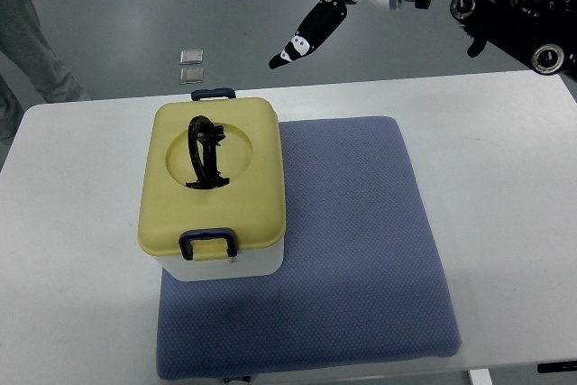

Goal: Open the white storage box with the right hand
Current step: 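Swing the right hand over the box toward the black lid handle, then close the right hand fingers around the black handle on the yellow lid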

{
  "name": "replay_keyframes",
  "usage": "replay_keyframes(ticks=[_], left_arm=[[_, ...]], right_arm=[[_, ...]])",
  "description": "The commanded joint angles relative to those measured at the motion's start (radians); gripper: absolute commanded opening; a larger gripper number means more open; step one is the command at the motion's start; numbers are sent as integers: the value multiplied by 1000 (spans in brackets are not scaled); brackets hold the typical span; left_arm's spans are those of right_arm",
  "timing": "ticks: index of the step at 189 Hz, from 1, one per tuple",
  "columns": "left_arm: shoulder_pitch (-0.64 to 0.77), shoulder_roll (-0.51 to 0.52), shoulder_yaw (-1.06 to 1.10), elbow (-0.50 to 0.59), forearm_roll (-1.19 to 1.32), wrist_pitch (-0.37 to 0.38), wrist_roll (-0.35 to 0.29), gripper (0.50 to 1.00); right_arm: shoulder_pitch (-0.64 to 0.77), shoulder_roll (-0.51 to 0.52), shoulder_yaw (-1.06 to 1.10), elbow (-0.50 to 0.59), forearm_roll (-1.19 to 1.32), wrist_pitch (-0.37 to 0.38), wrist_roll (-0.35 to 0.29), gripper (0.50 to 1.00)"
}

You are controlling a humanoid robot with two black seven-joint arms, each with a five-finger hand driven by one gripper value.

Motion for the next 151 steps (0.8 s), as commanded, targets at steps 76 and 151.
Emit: replay_keyframes(ticks=[76, 151], left_arm=[[0, 0, 0, 0, 0, 0, 0, 1000], [0, 0, 0, 0, 0, 0, 0, 1000]], right_arm=[[183, 161, -198, 67, -194, 64, 15, 924], [163, 197, -253, 55, -306, -6, 7, 897]])
